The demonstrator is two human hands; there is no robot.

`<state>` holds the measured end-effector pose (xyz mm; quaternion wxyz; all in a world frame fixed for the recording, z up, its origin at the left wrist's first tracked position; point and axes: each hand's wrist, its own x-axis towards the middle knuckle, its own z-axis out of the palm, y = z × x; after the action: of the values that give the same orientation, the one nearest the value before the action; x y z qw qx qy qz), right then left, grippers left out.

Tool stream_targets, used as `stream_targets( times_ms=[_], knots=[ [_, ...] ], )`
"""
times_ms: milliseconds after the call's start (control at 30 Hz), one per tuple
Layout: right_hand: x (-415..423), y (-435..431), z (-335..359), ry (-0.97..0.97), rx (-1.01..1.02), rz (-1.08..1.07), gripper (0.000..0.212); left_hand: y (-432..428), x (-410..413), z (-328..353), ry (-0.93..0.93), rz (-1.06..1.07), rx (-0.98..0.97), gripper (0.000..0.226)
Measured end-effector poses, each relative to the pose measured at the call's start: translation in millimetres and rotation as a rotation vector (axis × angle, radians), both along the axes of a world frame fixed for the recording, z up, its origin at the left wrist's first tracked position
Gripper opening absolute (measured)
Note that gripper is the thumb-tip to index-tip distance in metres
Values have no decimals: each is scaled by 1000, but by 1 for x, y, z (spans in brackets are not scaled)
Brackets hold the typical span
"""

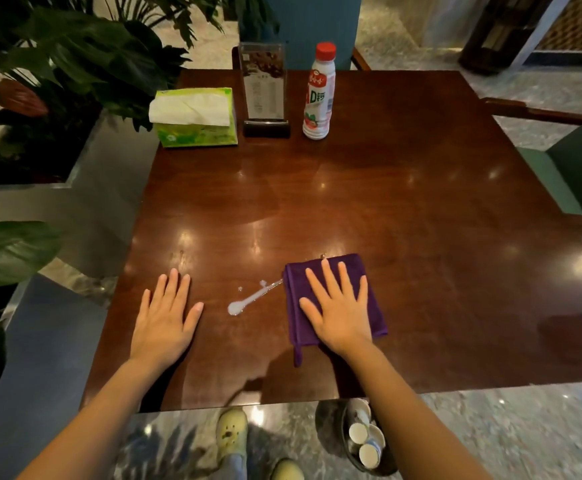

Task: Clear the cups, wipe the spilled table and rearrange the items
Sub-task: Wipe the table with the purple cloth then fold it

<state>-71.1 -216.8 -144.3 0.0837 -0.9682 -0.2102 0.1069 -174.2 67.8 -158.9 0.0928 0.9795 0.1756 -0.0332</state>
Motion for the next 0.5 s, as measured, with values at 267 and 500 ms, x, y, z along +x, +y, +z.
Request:
stream_targets(
  times_ms=[267, 500],
  knots=[
    [-13, 24, -5, -24, -43, -102, 75, 0, 0, -3, -22, 15, 18, 69],
    [26, 46, -3, -39, -37, -137, 65, -3, 0, -2, -43, 1, 66, 72]
  ],
)
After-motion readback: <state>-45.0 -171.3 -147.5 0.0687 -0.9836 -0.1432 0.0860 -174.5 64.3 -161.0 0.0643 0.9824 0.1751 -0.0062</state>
